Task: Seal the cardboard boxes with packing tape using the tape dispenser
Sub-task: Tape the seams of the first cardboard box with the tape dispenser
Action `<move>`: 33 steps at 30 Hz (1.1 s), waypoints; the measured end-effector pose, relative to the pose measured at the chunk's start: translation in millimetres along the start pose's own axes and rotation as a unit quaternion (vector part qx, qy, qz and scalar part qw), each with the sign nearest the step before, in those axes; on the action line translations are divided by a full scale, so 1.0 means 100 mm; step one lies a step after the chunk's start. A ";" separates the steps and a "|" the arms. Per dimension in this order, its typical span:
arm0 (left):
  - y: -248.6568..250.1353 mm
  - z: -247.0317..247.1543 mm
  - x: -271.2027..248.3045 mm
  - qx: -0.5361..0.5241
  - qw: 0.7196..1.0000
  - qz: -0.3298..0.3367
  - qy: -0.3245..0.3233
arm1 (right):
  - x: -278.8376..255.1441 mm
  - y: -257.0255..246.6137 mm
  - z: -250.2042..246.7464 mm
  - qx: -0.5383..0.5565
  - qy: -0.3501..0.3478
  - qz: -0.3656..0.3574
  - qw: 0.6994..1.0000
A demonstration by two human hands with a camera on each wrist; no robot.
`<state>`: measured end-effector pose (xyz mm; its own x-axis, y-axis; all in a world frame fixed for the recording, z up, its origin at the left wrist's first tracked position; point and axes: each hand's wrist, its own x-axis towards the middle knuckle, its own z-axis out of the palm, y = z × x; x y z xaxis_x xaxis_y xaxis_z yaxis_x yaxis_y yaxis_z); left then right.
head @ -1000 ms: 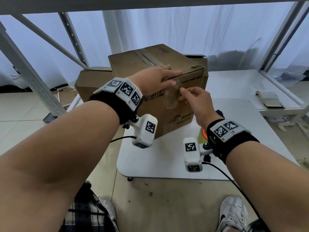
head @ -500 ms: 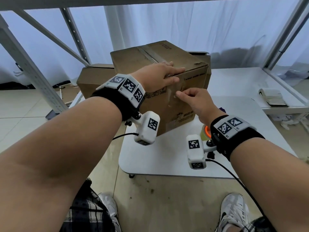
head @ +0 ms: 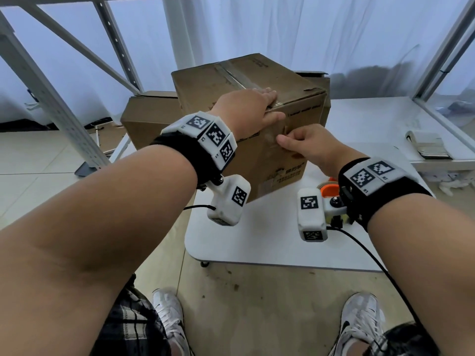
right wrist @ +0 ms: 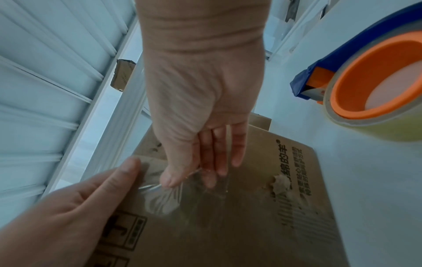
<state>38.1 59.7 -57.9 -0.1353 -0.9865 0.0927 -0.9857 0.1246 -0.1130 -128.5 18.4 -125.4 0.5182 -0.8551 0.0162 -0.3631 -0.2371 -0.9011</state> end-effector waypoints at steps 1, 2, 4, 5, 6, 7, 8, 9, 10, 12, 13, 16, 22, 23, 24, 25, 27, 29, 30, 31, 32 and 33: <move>0.00 0.00 0.00 0.003 1.000 0.002 -0.001 | -0.01 0.01 -0.01 0.022 -0.015 0.004 1.000; 0.01 0.00 0.00 0.005 1.000 0.003 -0.003 | -0.02 0.02 -0.02 0.053 -0.032 0.010 0.998; 0.01 0.00 0.00 0.005 1.000 0.006 -0.006 | -0.04 0.04 -0.01 0.117 -0.053 0.019 0.992; 0.01 0.00 0.00 0.006 1.000 0.005 -0.004 | -0.05 0.04 0.00 0.125 -0.048 0.016 0.991; 0.01 0.00 -0.01 0.010 1.000 0.005 -0.001 | -0.05 0.04 0.02 0.123 -0.036 0.012 0.992; 0.01 0.01 -0.01 0.014 1.000 0.004 0.004 | -0.06 0.04 0.04 0.121 -0.023 0.008 0.992; 0.01 0.01 -0.01 0.018 1.000 0.004 0.008 | -0.06 0.05 0.07 0.124 -0.012 0.008 0.992; 0.01 0.02 -0.01 0.021 1.000 0.003 0.011 | -0.06 0.06 0.11 0.130 0.000 0.009 0.991; 0.02 0.02 -0.02 0.022 1.000 0.002 0.013 | -0.06 0.07 0.14 0.138 0.012 0.009 0.990; 0.02 0.03 -0.01 0.027 0.999 0.000 0.017 | -0.04 0.10 0.19 0.153 0.032 0.013 0.988; 0.02 0.04 -0.01 0.030 0.999 -0.001 0.021 | -0.03 0.12 0.20 0.157 0.042 0.016 0.987; 0.04 0.06 0.00 0.044 0.999 -0.010 0.029 | -0.03 0.16 0.20 0.112 0.068 0.019 0.991; 0.06 0.11 0.00 0.071 0.996 -0.021 0.054 | 0.01 0.16 0.22 0.002 0.090 -0.002 0.996; 0.07 0.11 0.00 0.073 0.996 -0.021 0.056 | 0.03 0.16 0.23 -0.022 0.093 -0.004 0.995; 0.07 0.12 0.00 0.073 0.995 -0.020 0.058 | 0.05 0.17 0.24 -0.045 0.095 -0.005 0.994; 0.07 0.12 -0.01 0.073 0.995 -0.018 0.059 | 0.06 0.18 0.25 -0.063 0.098 -0.007 0.993; 0.07 0.13 -0.01 0.074 0.995 -0.021 0.063 | 0.09 0.19 0.28 -0.094 0.110 -0.014 0.989; 0.09 0.15 -0.03 0.078 0.994 -0.030 0.066 | 0.10 0.20 0.28 -0.138 0.120 -0.017 0.983; 0.10 0.16 -0.04 0.080 0.994 -0.032 0.067 | 0.10 0.20 0.27 -0.173 0.124 -0.015 0.977; 0.12 0.17 -0.04 0.084 0.994 -0.033 0.070 | 0.09 0.21 0.24 -0.217 0.127 -0.012 0.968; 0.14 0.17 -0.05 0.090 0.993 -0.032 0.071 | 0.08 0.21 0.21 -0.260 0.131 -0.010 0.957; 0.15 0.18 -0.06 0.097 0.992 -0.031 0.072 | 0.07 0.20 0.17 -0.292 0.131 -0.012 0.947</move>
<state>25.4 65.2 -77.8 -0.1024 -0.9642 0.2446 -0.9565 0.0279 -0.2905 -118.7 15.5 -151.0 0.3492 -0.9130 0.2107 -0.7597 -0.4075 -0.5067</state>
